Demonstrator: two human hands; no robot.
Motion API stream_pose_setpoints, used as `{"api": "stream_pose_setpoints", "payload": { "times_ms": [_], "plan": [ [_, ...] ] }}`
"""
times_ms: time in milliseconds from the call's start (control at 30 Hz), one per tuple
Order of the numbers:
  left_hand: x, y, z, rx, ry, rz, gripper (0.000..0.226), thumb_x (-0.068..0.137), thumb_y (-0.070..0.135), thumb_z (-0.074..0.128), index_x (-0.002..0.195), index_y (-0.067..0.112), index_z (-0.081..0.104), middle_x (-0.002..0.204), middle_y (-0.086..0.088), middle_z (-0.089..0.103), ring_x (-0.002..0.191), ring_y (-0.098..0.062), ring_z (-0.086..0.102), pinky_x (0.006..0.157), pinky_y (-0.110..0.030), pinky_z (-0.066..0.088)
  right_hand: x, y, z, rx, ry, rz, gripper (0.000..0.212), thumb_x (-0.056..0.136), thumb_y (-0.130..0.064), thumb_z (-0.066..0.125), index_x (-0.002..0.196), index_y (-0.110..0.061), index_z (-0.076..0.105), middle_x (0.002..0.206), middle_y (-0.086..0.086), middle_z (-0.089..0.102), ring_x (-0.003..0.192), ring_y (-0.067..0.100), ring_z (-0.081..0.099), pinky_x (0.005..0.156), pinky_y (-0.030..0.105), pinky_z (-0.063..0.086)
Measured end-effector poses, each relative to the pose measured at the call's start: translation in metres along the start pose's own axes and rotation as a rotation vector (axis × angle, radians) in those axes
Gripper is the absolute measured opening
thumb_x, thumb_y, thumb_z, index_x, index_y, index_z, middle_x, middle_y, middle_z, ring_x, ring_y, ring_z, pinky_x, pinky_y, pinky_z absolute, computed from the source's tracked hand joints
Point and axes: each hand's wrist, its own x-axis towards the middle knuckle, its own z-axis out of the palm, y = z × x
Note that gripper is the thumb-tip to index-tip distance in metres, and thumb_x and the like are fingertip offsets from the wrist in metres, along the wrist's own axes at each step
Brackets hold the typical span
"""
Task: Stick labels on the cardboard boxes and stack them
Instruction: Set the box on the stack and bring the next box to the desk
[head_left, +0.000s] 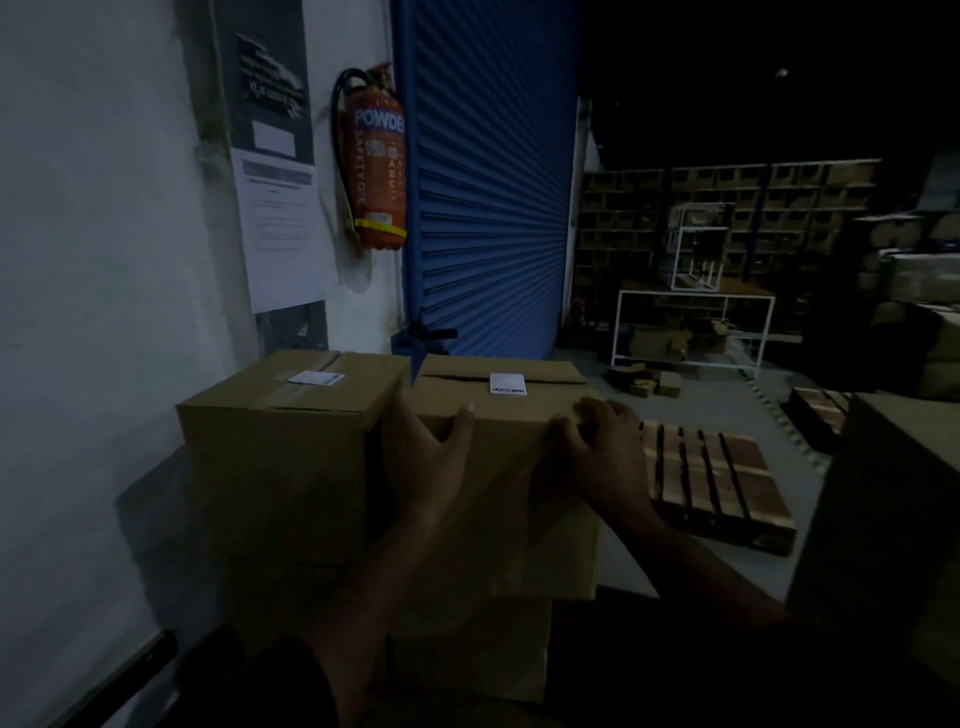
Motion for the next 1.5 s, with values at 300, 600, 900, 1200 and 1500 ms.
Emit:
{"api": "stream_pose_setpoints", "payload": {
  "times_ms": [300, 600, 900, 1200, 1500],
  "plan": [
    [-0.122, 0.063, 0.0, -0.152, 0.002, 0.043, 0.036, 0.083, 0.033, 0.081, 0.113, 0.025, 0.062, 0.135, -0.004, 0.052, 0.105, 0.01, 0.057, 0.072, -0.01, 0.052, -0.107, 0.035, -0.13, 0.159, 0.181, 0.044, 0.047, 0.091, -0.04, 0.069, 0.135, -0.032, 0.055, 0.15, -0.002, 0.041, 0.133, 0.011, 0.043, 0.097, 0.024, 0.043],
    [-0.295, 0.105, 0.005, -0.211, -0.074, 0.039, 0.022, 0.083, 0.019, 0.078, 0.094, 0.022, 0.059, 0.129, 0.005, 0.048, 0.12, 0.004, 0.052, 0.09, -0.007, 0.047, -0.252, 0.09, -0.258, 0.167, 0.201, 0.163, 0.051, 0.085, -0.041, 0.071, 0.133, -0.028, 0.059, 0.151, -0.006, 0.033, 0.127, 0.004, 0.044, 0.099, 0.027, 0.05],
    [-0.45, 0.085, 0.03, -0.183, -0.274, -0.082, 0.018, 0.08, 0.016, 0.08, 0.088, 0.016, 0.064, 0.13, 0.004, 0.053, 0.117, 0.006, 0.052, 0.081, 0.003, 0.04, -0.38, 0.165, -0.337, 0.097, 0.206, 0.378, 0.048, 0.083, -0.03, 0.081, 0.127, -0.026, 0.062, 0.146, -0.011, 0.033, 0.114, -0.014, 0.046, 0.092, 0.017, 0.049],
    [-0.539, 0.077, 0.093, -0.126, -0.634, -0.091, 0.022, 0.078, 0.015, 0.086, 0.091, 0.016, 0.069, 0.128, 0.005, 0.048, 0.119, -0.005, 0.052, 0.088, 0.0, 0.041, -0.434, 0.242, -0.396, -0.083, 0.26, 0.56, 0.05, 0.082, -0.042, 0.076, 0.127, -0.027, 0.06, 0.147, -0.007, 0.033, 0.123, 0.015, 0.054, 0.092, 0.029, 0.056],
    [-0.567, 0.056, 0.137, -0.121, -0.888, -0.003, 0.03, 0.073, 0.017, 0.09, 0.082, 0.02, 0.061, 0.106, 0.008, 0.047, 0.091, 0.0, 0.055, 0.073, -0.01, 0.045, -0.433, 0.29, -0.421, -0.334, 0.283, 0.709, 0.04, 0.085, -0.028, 0.077, 0.121, -0.022, 0.06, 0.141, 0.005, 0.043, 0.12, 0.014, 0.045, 0.09, 0.018, 0.043]
  ]
}}
